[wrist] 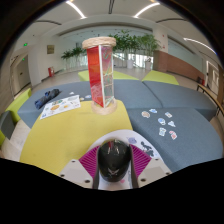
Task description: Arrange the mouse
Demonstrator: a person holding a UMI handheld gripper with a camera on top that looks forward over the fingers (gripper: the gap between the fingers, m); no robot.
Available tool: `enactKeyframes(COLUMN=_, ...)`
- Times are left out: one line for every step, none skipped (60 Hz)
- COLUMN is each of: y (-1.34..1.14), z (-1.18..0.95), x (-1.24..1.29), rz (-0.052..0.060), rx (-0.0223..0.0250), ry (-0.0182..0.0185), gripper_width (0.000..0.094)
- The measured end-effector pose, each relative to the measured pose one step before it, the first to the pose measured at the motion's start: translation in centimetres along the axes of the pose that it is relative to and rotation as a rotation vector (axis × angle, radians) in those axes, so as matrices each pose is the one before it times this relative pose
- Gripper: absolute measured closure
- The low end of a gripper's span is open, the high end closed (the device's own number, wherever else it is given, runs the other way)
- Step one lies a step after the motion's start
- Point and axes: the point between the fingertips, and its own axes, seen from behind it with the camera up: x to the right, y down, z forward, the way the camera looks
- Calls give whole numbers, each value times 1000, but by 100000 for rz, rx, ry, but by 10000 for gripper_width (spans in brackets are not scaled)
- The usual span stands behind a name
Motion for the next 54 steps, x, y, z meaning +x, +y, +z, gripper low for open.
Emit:
enactKeyframes(y=308, z=12, x=-82, rz=-747, rx=-1174, ry=51, gripper_width=475)
enactKeyframes(y=-43, z=-53, x=-14, rz=-1087, rx=-9, ry=381, gripper_width=464)
enactKeyframes(y=-122, z=0, x=-15, rz=-1128, rx=443, ry=442, gripper_width=447)
enactKeyframes(y=-108, z=-352, x=95, rz=-1030, rx=591, ry=511, gripper_width=434)
enactKeyframes(y=180, z=318, x=-16, rz=-1021, rx=-331, ry=452, gripper_width=418)
enactKeyframes(y=-18, z=30, x=33, rz=-855, rx=171, ry=469, gripper_width=403)
enactKeyframes(y=20, z=48, x=61, rz=-893, rx=11, ry=517, gripper_width=383)
enactKeyframes(y=30, z=39, x=92, rz=-839, rx=-51, ry=643, gripper_width=365)
enactKeyframes(y=62, z=6, x=199, rz=-806, rx=-336, ry=980, gripper_width=343)
enactKeyframes(y=61, z=-42, x=229, rz=-628, rx=-521, ry=1101, gripper_width=309)
enactKeyframes(y=47, z=-231, x=200, rz=-581, rx=-498, ry=1330, gripper_width=268)
enactKeyframes(y=-51, z=-167, x=207, rz=-535, rx=-507, ry=1089, gripper_width=226)
enactKeyframes(y=-70, z=-199, x=109, rz=-602, rx=-356, ry=749, gripper_width=182)
enactKeyframes(y=36, z=-312, x=34, rz=-715, rx=-155, ry=142, gripper_width=143)
enactKeyframes(y=-79, z=-293, x=-12, rz=-645, rx=-119, ry=77, gripper_width=109)
enactKeyframes(y=-88, z=-364, x=-46, rz=-477, rx=11, ry=-95, gripper_width=85)
enactKeyframes(y=-85, z=-414, x=-103, rz=-126, rx=112, ry=-371, gripper_width=93)
enactKeyframes(y=-94, z=-480, x=-2, rz=289, rx=153, ry=88, gripper_width=94)
enactKeyframes(y=-33, z=-529, x=-11, rz=492, rx=1, ry=159, gripper_width=97)
enactKeyframes(y=-37, z=-416, x=-56, rz=600, rx=-190, ry=332, gripper_width=104)
enactKeyframes(y=23, z=-626, x=-40, rz=816, rx=-191, ry=196, gripper_width=103)
enactKeyframes(y=41, z=-640, x=-39, rz=762, rx=-125, ry=254, gripper_width=99)
enactKeyframes(y=34, z=-689, x=-100, rz=597, rx=127, ry=321, gripper_width=99)
enactKeyframes(y=-15, z=-681, x=-93, rz=633, rx=331, ry=275, gripper_width=98)
enactKeyframes(y=-68, z=-670, x=-132, rz=637, rx=592, ry=247, gripper_width=98)
enactKeyframes(y=-89, z=-677, x=-169, rz=667, rx=641, ry=330, gripper_width=97)
enactKeyframes(y=-73, z=-646, x=-203, rz=648, rx=605, ry=323, gripper_width=96)
enactKeyframes(y=-50, z=-558, x=-265, rz=741, rx=401, ry=235, gripper_width=97)
enactKeyframes(y=2, z=-618, x=-282, rz=463, rx=117, ry=120, gripper_width=99)
enactKeyframes(y=47, z=-785, x=-370, rz=136, rx=56, ry=8, gripper_width=99)
enactKeyframes(y=-4, z=-608, x=-395, rz=264, rx=251, ry=-211, gripper_width=97)
enactKeyframes(y=-14, z=-796, x=-423, rz=55, rx=491, ry=-169, gripper_width=97)
enactKeyframes(y=-35, z=-721, x=-445, rz=201, rx=624, ry=-170, gripper_width=98)
enactKeyframes(y=-71, z=-722, x=-477, rz=237, rx=789, ry=-145, gripper_width=97)
enactKeyframes(y=-79, z=-623, x=-469, rz=232, rx=831, ry=-118, gripper_width=97)
enactKeyframes(y=-36, z=-687, x=-477, rz=-73, rx=802, ry=-76, gripper_width=98)
enactKeyframes(y=-13, z=-692, x=-480, rz=-199, rx=698, ry=12, gripper_width=96)
enactKeyframes(y=10, z=-666, x=-473, rz=-283, rx=572, ry=63, gripper_width=95)
enactKeyframes(y=71, z=-797, x=-568, rz=-385, rx=577, ry=95, gripper_width=95)
enactKeyframes(y=-66, z=-585, x=-432, rz=-686, rx=652, ry=37, gripper_width=95)
enactKeyframes(y=-11, z=-631, x=-454, rz=-708, rx=779, ry=18, gripper_width=96)
enactKeyframes(y=11, z=-725, x=-551, rz=-658, rx=868, ry=-8, gripper_width=95)
enactKeyframes(y=-50, z=-599, x=-482, rz=-842, rx=737, ry=-142, gripper_width=94)
enactKeyframes(y=-26, z=-610, x=-569, rz=-706, rx=759, ry=-286, gripper_width=95)
enactKeyframes(y=-28, z=-643, x=-604, rz=-536, rx=842, ry=-364, gripper_width=95)
enactKeyframes(y=-35, z=-569, x=-609, rz=-557, rx=704, ry=-428, gripper_width=96)
enactKeyframes(y=-19, z=-580, x=-592, rz=-474, rx=593, ry=-402, gripper_width=97)
enactKeyframes(y=-3, z=-535, x=-577, rz=-363, rx=583, ry=-442, gripper_width=98)
enactKeyframes(y=-47, z=-497, x=-565, rz=-354, rx=576, ry=-501, gripper_width=98)
enactKeyframes(y=31, z=-344, x=-571, rz=-385, rx=759, ry=-449, gripper_width=100)
enactKeyframes(y=-63, z=-440, x=-522, rz=-398, rx=583, ry=-543, gripper_width=101)
enactKeyframes(y=-52, z=-422, x=-471, rz=-439, rx=490, ry=-407, gripper_width=101)
enactKeyframes(y=-26, z=-359, x=-468, rz=-503, rx=386, ry=-395, gripper_width=102)
enactKeyframes(y=-20, z=-284, x=-492, rz=-624, rx=455, ry=-510, gripper_width=103)
